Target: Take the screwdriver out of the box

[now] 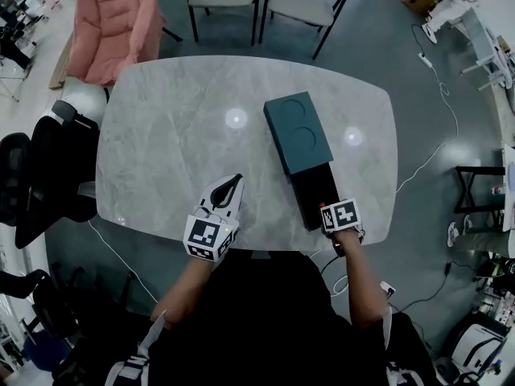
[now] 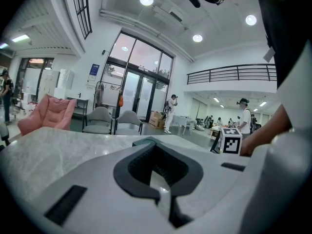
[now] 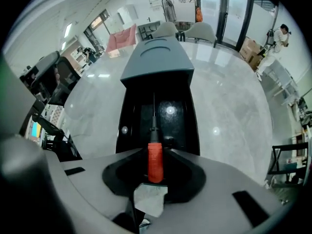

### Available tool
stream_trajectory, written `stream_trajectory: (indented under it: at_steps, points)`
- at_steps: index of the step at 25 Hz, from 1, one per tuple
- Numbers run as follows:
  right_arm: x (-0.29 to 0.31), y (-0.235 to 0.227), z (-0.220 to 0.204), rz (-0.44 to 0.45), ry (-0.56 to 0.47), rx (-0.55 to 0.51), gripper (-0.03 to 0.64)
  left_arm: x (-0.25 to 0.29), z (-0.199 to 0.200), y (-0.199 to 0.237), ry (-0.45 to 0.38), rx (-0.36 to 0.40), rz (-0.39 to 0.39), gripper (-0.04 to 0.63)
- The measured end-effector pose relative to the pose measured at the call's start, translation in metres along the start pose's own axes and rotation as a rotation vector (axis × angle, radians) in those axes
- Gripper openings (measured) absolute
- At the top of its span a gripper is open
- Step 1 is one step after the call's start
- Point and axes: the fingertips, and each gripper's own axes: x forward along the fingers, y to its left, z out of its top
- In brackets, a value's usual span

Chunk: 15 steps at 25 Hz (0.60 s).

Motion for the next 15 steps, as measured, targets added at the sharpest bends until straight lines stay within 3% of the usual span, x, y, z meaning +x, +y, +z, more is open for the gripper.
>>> stream_trajectory:
  at_steps: [6, 15]
  points:
    - [-0.04, 0.006, 0.019, -0.002, -0.222, 0.01, 0.115, 0.009, 0.01, -0.008, -0.003, 0.033, 0.001, 0.006]
    - [-0.131, 0.014, 0.069, -0.062, -0.697, -0.021, 0.115, 0.017, 0.024, -0.043, -0.011, 0.094, -0.04, 0.005]
